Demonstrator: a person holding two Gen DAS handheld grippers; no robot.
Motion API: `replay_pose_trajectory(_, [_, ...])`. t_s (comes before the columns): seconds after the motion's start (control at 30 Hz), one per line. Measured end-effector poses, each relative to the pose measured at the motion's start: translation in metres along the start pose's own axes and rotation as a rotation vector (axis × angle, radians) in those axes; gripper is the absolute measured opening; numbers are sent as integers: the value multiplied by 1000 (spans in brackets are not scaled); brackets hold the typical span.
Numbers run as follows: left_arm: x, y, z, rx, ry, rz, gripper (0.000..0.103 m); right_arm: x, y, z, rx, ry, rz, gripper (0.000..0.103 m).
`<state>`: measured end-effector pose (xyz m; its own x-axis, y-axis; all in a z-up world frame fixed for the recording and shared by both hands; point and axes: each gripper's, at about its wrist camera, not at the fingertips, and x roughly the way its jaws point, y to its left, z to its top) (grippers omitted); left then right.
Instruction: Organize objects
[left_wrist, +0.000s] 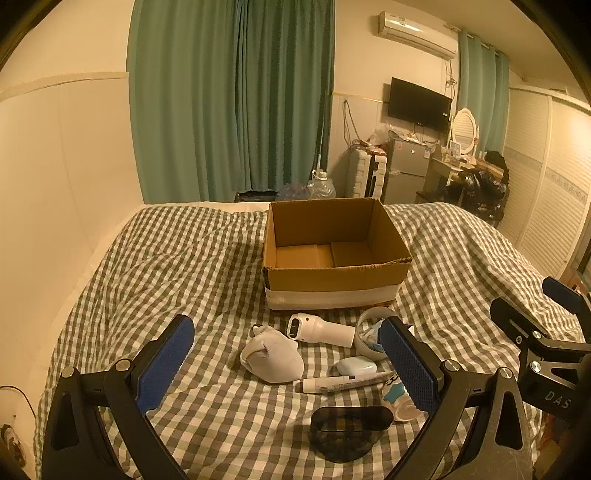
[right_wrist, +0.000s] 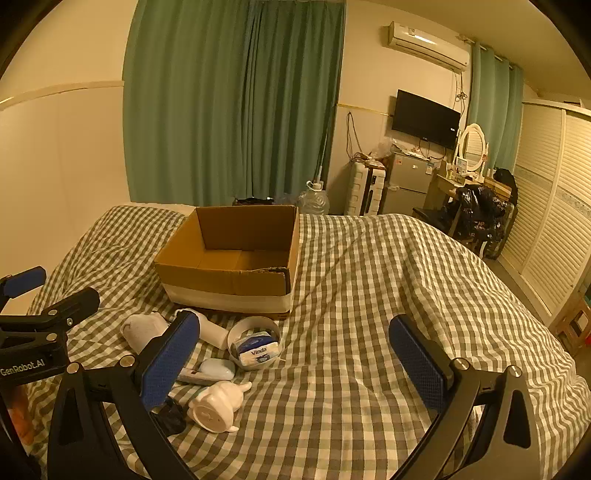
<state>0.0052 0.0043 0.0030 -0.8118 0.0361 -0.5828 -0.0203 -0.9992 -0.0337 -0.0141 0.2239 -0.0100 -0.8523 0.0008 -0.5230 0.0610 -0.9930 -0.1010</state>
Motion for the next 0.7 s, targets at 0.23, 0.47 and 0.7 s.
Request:
replay_pose_trajectory(0.23, [-1,0,-1,-3,-8,8,103,-3,3,-1,-15,-4,-8,103])
replay_pose_trajectory(0.47, [-2,1,-1,-15,-10,14,103,-4,5,-3,-26,-14,13,103])
replay_pose_trajectory(0.7, [-4,0,-2,-13,-15,24,103,-6,11,-3,-48,-22,6,103])
